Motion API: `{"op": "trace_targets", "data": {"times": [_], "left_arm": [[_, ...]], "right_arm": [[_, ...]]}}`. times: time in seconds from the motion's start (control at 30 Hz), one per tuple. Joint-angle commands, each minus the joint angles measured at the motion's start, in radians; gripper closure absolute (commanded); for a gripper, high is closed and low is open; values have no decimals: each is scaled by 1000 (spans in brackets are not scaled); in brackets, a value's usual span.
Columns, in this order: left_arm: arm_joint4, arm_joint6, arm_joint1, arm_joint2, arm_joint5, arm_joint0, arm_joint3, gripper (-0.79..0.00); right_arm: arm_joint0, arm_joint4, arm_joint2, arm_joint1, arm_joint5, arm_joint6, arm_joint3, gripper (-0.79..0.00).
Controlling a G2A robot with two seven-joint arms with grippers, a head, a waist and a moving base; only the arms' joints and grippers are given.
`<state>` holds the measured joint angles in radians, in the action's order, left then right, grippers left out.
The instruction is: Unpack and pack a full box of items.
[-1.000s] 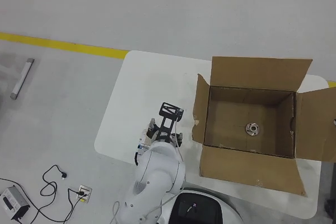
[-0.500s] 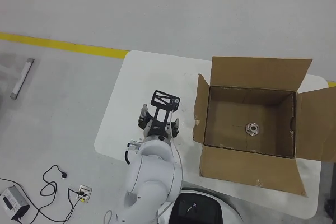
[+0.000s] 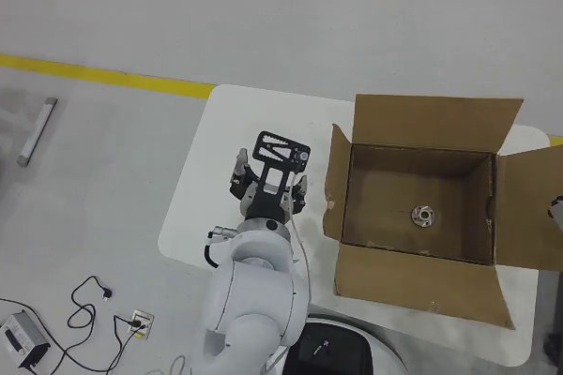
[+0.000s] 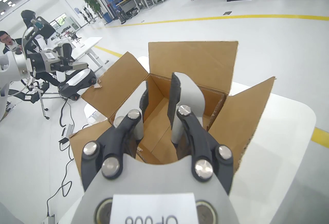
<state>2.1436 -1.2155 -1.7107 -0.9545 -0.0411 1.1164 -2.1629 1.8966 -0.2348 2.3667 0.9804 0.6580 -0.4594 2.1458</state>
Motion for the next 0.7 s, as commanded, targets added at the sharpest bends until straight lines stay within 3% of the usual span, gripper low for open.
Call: {"op": "trace_targets", "data": {"times": [0.0,0.4,0.67], "left_arm": [[-13,11,-3,-3,3,-7,6,-785],[-32,26,-8,-6,10,-13,15,-785],[-32,26,-8,-6,10,-13,15,-785]], "right_arm": [[1,-4,-2,1,-4,3,-2,0],[1,-4,-2,1,-4,3,-2,0],[-40,-263,-83,-3,-44,-8,136,0]]}}
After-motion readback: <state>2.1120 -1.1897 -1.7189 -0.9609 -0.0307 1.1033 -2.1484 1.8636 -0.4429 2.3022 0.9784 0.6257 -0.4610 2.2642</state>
